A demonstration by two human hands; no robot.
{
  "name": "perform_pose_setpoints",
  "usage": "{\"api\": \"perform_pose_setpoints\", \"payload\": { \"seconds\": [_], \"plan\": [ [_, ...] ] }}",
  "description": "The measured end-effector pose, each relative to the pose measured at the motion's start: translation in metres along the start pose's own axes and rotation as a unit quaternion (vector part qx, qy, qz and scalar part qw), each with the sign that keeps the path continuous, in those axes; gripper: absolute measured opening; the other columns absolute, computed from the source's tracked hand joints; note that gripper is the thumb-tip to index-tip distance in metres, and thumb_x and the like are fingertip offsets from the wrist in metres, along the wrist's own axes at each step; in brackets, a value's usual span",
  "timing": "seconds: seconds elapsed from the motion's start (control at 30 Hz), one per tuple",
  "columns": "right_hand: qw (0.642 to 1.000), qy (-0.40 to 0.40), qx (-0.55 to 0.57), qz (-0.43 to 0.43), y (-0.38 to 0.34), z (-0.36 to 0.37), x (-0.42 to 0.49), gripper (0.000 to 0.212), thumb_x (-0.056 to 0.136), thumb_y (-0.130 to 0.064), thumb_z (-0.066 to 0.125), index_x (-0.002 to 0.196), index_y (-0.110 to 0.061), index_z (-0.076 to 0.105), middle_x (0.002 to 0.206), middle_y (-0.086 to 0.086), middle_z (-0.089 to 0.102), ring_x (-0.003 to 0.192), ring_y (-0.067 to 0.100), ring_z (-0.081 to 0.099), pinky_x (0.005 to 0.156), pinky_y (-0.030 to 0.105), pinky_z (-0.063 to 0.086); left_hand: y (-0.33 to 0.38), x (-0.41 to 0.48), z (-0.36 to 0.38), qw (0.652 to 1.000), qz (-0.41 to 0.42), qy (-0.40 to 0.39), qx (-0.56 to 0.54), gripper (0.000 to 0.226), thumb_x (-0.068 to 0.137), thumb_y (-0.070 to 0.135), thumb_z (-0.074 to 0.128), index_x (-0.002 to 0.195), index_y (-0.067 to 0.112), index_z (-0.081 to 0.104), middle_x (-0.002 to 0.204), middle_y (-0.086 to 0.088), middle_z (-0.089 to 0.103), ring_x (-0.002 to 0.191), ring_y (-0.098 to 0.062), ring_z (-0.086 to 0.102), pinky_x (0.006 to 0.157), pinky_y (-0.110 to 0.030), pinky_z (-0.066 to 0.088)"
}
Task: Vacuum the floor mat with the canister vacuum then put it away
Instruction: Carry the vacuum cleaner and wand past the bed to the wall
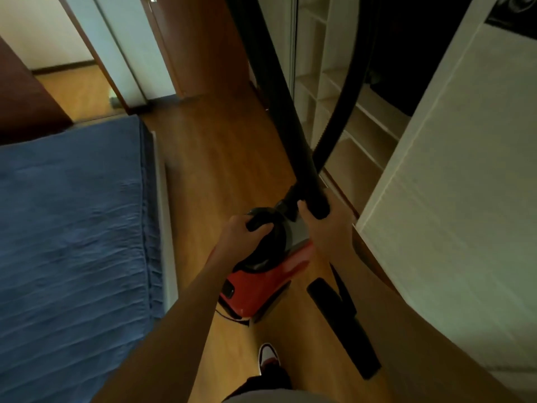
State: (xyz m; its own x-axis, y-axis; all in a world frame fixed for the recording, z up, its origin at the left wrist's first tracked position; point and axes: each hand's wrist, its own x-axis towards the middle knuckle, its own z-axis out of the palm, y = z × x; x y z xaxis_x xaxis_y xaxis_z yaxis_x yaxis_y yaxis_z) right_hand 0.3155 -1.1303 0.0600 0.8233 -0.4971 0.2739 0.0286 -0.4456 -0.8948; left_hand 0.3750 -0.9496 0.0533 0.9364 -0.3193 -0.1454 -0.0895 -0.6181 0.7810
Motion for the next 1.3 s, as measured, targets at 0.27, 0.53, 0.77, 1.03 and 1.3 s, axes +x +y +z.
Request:
{"api": "perform_pose_setpoints", "payload": {
  "seconds": [0.27,0.53,0.77,1.03,1.3],
  "plan": [
    [1.0,-0.024,-0.009,-0.003,0.004,0.077,0.1,0.016,0.088,-0.025,0.074,0.082,-0.015,0.063,0.067,0.007,0.062,0.062,0.017,0.061,0.06,0.031,0.052,-0.017,0.114,-0.048,0.999,-0.008,0.042,0.024,0.039,0.092,0.039,0.065,0.072,0.006,0.063,0.054,-0.004,0.053,0.048,-0.02,0.052,0.04,-0.018,0.032],
    [0.998,-0.058,0.025,-0.019,0.025,0.134,0.212,0.023,0.09,-0.029,0.071,0.086,-0.007,0.065,0.071,0.013,0.064,0.066,0.026,0.064,0.063,0.039,0.055,-0.023,0.216,-0.074,0.996,-0.015,0.081,0.033,0.045,0.092,0.035,0.066,0.055,0.022,0.045,0.045,0.006,0.04,0.043,-0.014,0.041,0.043,-0.022,0.027],
    [0.994,-0.091,0.06,0.0,0.056,0.178,0.334,0.013,0.09,-0.027,0.074,0.082,-0.022,0.065,0.072,0.001,0.064,0.07,0.011,0.064,0.066,0.029,0.057,-0.014,0.332,-0.084,0.991,-0.035,0.126,0.024,0.048,0.091,0.032,0.068,0.051,0.028,0.043,0.038,0.01,0.037,0.036,-0.004,0.038,0.04,-0.015,0.026],
    [0.981,-0.17,0.085,0.023,0.075,0.208,0.497,0.022,0.09,-0.031,0.073,0.079,-0.014,0.065,0.073,0.008,0.065,0.071,0.02,0.067,0.07,0.045,0.059,0.021,0.471,-0.095,0.98,-0.076,0.184,0.012,0.037,0.09,0.029,0.07,0.057,0.026,0.053,0.047,0.006,0.049,0.042,-0.003,0.048,0.043,-0.013,0.031],
    [0.975,-0.207,0.083,-0.001,0.079,0.25,0.607,0.015,0.091,-0.024,0.074,0.08,-0.017,0.066,0.07,-0.001,0.063,0.07,0.013,0.065,0.06,0.018,0.049,0.024,0.576,-0.12,0.97,-0.092,0.225,-0.005,0.042,0.087,0.032,0.072,0.057,0.009,0.055,0.045,0.004,0.046,0.042,-0.011,0.046,0.045,-0.027,0.032]
  ]
}}
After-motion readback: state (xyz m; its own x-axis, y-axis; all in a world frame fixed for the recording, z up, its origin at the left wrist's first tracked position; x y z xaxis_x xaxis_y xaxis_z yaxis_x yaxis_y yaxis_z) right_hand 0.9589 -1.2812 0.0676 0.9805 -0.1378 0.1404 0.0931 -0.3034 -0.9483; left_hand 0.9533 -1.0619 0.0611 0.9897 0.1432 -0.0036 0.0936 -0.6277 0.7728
